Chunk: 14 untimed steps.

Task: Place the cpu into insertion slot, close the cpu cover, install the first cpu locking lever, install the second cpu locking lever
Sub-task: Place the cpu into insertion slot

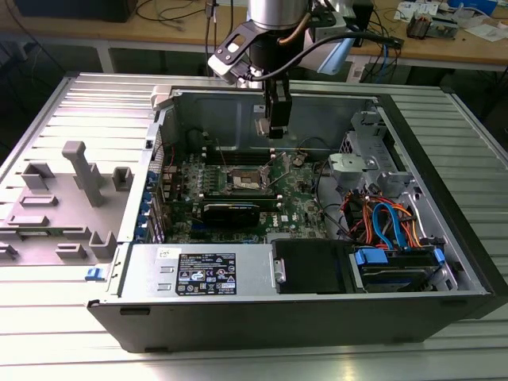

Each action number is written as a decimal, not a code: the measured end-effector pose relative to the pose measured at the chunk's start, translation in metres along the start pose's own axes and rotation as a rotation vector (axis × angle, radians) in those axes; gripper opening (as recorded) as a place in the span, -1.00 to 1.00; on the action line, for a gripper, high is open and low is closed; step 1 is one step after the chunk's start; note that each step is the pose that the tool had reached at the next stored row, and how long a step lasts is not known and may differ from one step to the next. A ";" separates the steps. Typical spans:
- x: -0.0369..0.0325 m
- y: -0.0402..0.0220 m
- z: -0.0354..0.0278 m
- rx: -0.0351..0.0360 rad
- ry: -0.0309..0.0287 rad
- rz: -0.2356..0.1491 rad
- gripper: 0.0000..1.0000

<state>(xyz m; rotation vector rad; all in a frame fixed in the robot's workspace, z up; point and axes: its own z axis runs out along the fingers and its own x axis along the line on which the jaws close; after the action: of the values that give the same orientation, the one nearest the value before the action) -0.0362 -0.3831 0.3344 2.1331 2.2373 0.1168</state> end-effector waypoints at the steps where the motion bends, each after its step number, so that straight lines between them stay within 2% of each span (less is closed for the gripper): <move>1: 0.0000 0.0000 0.0000 0.0000 0.0000 0.000 0.09; 5: 0.0000 -0.0012 0.0002 -0.0001 0.0001 0.000 0.09; 9: 0.0005 -0.0115 0.0032 0.0016 -0.0001 0.001 0.09; 14: 0.0008 -0.0128 0.0129 0.0006 -0.0048 0.057 0.09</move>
<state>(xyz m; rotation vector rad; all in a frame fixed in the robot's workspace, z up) -0.0478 -0.3826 0.3204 2.1953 2.1752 0.1130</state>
